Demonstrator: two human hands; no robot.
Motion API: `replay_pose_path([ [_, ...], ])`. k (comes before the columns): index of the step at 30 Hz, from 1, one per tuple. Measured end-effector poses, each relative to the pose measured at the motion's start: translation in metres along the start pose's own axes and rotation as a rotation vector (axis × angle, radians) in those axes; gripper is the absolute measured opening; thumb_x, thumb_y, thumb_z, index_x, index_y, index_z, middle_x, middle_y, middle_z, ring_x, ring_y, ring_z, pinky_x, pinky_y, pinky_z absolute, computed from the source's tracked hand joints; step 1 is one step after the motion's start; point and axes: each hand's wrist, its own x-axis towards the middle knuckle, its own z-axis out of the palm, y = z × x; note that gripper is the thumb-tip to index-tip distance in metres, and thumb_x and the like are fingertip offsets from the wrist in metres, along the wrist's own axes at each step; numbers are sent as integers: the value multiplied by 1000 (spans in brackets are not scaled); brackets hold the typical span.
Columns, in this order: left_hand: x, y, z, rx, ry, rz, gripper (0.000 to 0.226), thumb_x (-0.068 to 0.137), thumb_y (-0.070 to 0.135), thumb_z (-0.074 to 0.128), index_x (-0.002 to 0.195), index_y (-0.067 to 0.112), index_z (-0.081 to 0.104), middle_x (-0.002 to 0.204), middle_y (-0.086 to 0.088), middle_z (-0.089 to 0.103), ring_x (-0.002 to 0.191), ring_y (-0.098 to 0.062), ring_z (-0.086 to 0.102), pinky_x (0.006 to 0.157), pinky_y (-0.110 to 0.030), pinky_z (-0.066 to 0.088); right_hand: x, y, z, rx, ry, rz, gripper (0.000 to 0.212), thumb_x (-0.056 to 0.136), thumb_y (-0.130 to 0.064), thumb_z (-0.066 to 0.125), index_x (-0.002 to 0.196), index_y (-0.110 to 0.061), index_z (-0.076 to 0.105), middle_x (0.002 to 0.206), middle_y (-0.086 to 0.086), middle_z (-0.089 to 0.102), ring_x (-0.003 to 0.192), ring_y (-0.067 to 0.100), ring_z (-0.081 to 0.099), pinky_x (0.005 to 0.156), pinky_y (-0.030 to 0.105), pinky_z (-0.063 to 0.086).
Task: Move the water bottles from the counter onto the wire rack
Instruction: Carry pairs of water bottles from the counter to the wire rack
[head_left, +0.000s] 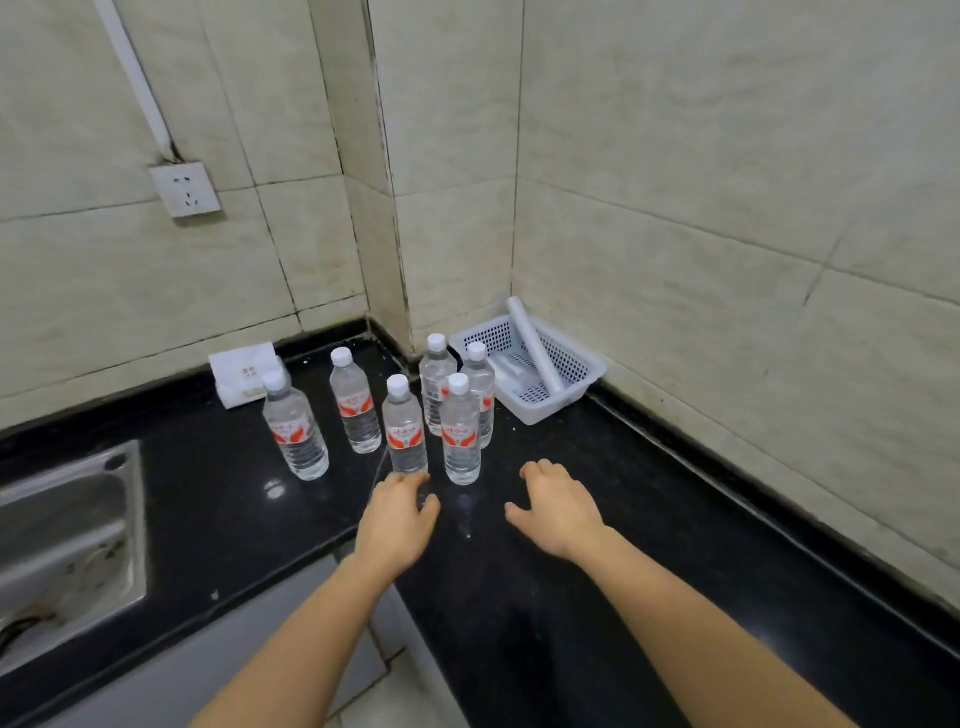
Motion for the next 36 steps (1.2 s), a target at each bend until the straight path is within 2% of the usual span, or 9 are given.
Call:
replay_pose_path([
  [5,68,-36,-12,-42,-21,21,33,90,26,51,119,12,53,115,-12,60,106,-30,58,88,-41,49,63,-27,7,33,34,48,56,92,-40,56,138,-11,41,134,7,49,122,24,48,98,39,45],
  [9,117,-44,-25,-88,-10,36,60,93,32,48,145,10,27,139,-17,47,124,-32,48,101,-46,44,110,-48,7,68,90,81,70,90,-40,60,146,-13,27,136,9,46,123,25,48,96,40,47],
  [13,150,-44,-31,-134,7,103,73,94,28,52,152,12,10,155,-11,27,142,-26,28,111,-42,31,145,-64,5,57,142,86,87,89,-41,59,154,-20,5,138,13,42,124,30,45,93,44,48],
  [16,164,-48,-27,-69,1,220,65,96,31,48,151,19,15,153,-8,30,137,-26,34,107,-41,36,159,-72,7,9,150,82,83,91,-40,57,154,-23,6,139,14,41,124,32,45,92,44,47],
  [20,163,-55,-20,36,23,271,58,98,28,44,150,18,19,141,-8,42,121,-29,46,91,-42,47,160,-76,19,5,195,101,74,94,-39,53,153,-21,13,135,12,44,121,30,46,93,43,46],
  [24,160,-66,-27,32,62,318,52,96,28,51,144,15,36,124,-9,55,111,-28,54,77,-41,52,154,-74,23,-13,257,69,64,97,-35,49,151,-15,20,129,12,50,116,28,49,90,39,48],
  [30,152,-72,-43,-69,54,303,39,87,23,65,123,15,55,113,-6,58,108,-25,53,80,-39,46,126,-68,29,149,313,92,35,96,-32,54,124,-12,49,109,7,57,99,25,53,78,37,47],
  [33,146,-74,-42,-64,32,360,35,82,21,69,115,14,60,106,-5,60,104,-24,53,81,-35,44,108,-62,34,334,304,181,24,89,-30,63,106,-14,56,98,4,58,89,22,55,74,37,48],
  [36,138,-71,-40,-27,18,446,32,78,18,73,108,9,64,97,-9,61,95,-28,56,76,-35,44,94,-51,28,463,303,279,23,83,-26,70,102,-18,60,97,2,63,87,19,57,72,33,47],
])
